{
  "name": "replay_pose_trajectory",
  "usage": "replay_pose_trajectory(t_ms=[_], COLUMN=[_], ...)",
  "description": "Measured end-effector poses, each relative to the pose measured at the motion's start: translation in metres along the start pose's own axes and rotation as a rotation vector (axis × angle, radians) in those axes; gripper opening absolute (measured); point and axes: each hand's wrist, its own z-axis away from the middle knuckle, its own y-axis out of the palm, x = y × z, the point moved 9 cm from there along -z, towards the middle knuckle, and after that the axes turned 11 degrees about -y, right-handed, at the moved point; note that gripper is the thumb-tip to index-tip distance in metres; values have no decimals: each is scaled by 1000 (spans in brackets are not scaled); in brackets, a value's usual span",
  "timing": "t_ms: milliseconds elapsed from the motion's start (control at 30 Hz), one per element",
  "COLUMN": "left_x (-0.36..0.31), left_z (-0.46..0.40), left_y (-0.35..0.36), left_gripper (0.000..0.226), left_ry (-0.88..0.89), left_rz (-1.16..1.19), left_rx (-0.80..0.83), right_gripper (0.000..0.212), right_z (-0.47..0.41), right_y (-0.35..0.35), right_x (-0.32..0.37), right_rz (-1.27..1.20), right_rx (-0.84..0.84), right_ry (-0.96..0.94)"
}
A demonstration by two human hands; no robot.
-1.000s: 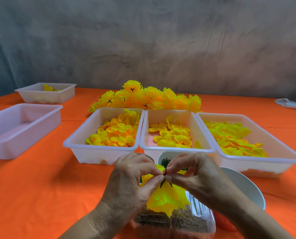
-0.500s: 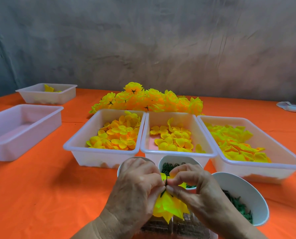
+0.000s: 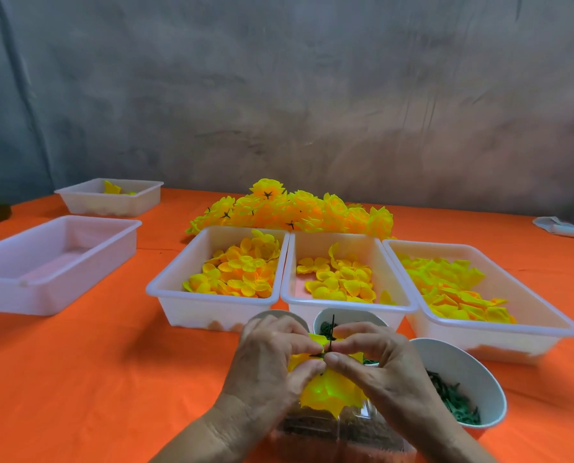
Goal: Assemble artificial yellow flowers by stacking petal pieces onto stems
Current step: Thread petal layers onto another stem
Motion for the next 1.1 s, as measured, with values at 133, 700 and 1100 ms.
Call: replay_pose_trajectory(t_ms=[133,700,1100], left_x=[-1,12,3], left_z=[3,-6,-20], left_y=[-1,3,4], left_gripper=[11,21,6], left_ry=[59,-9,-132], left_rz=[28,232,328], left_rx=[-68,36,102], right_gripper=[6,15,18], right_z=[1,5,29], right_y=[1,-2,1], right_x=[-2,1,24], right_rz=[-58,-60,400], right_rx=[-31,-151,-629], right_ry=[-29,-111,-112])
